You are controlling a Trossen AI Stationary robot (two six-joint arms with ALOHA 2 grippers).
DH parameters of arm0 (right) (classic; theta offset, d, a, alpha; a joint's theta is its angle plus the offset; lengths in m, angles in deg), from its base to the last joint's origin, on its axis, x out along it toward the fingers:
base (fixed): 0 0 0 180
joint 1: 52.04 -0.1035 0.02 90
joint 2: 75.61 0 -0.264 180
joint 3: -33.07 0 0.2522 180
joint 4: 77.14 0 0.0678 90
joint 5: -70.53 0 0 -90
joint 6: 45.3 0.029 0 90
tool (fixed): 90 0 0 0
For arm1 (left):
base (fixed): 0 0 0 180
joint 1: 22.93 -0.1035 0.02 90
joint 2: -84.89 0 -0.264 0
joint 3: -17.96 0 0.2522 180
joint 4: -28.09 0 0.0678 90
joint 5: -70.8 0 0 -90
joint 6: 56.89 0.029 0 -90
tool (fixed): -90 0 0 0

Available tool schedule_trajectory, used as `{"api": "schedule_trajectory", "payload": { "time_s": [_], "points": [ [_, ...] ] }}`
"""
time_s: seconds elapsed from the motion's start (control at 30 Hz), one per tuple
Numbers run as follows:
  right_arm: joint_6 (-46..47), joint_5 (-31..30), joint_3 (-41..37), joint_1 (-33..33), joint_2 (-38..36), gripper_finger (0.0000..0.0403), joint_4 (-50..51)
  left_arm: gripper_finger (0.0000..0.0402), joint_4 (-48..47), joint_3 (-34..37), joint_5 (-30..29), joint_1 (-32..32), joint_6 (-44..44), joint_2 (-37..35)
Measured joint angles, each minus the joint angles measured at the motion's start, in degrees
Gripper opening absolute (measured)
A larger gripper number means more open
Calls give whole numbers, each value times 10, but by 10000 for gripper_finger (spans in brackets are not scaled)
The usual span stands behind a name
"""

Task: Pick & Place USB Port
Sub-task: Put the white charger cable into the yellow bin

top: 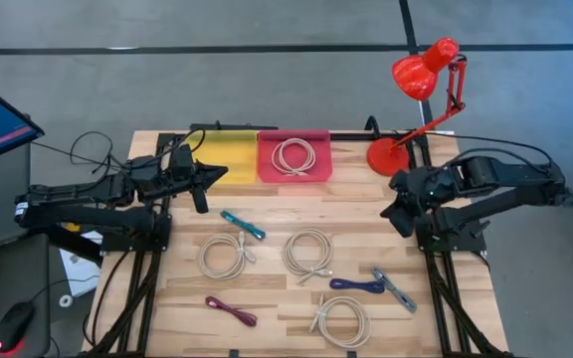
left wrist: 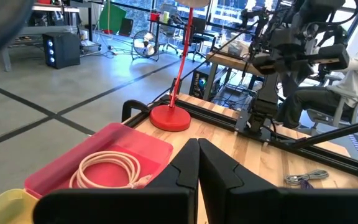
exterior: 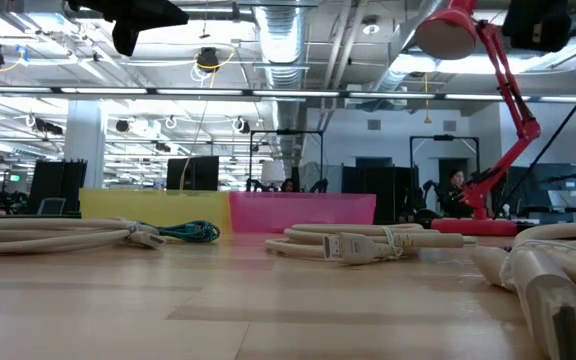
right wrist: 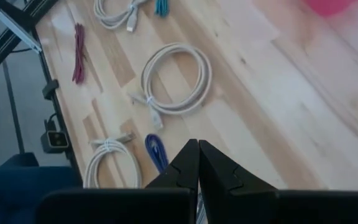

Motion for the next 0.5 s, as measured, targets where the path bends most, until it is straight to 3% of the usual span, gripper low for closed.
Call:
{"api": "schedule_trajectory", "payload": {
  "time_s": [0.2,0.5],
  "points": [
    [26,-33,0,-37,0,0,4,6,0,0,0,0,0,0],
    [164,-45,0,-94,10,0,49,6,0,0,0,0,0,0]
  ]
}}
